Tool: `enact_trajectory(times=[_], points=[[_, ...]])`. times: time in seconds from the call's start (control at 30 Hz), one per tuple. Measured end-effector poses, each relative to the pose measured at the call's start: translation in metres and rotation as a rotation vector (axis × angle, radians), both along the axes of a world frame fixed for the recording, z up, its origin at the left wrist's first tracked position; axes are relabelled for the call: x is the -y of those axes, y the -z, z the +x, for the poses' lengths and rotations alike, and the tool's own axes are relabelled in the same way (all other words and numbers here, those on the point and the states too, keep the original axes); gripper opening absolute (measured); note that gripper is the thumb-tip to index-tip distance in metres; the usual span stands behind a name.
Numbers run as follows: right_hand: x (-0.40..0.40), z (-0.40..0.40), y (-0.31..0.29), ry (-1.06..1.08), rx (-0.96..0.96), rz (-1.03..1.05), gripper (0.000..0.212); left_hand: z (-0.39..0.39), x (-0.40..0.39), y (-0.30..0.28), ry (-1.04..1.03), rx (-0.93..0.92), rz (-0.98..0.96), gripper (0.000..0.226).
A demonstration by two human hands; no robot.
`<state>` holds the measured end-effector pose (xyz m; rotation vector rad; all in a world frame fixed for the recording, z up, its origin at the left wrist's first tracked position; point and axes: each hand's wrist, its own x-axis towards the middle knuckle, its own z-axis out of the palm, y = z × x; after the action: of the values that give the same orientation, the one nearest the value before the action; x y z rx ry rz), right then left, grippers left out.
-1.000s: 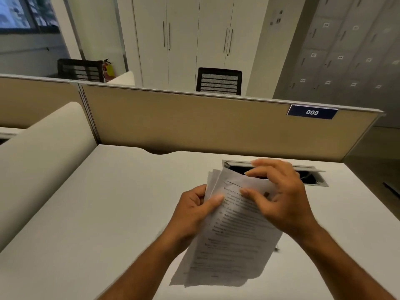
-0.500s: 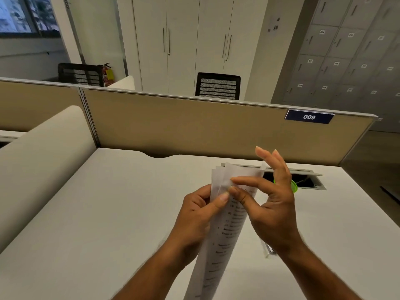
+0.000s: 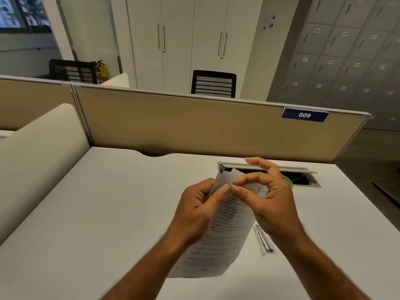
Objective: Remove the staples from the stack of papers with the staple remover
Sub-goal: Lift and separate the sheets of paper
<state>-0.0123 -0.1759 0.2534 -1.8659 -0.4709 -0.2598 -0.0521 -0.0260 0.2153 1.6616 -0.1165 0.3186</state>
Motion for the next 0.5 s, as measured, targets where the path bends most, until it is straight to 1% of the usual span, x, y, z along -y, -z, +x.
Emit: enact_trajectory(times=[0.13, 0.3, 0.5], points=[[-0.002, 0.004, 0.003, -0.002, -0.008, -0.006, 0.014, 0.007, 0.001, 0.0, -0.042, 0.017, 0.035, 0.033], [-0.002, 0.008, 0.004, -0.033, -0.018, 0.018, 0.012, 0.013, 0.0, 0.001, -0.022, -0.009, -0.028, 0.033], [0.0, 0.012, 0.002, -0.079, -0.092, 0.028, 0.011, 0.015, 0.003, 0.001, -0.018, -0.035, -0.033, 0.033]])
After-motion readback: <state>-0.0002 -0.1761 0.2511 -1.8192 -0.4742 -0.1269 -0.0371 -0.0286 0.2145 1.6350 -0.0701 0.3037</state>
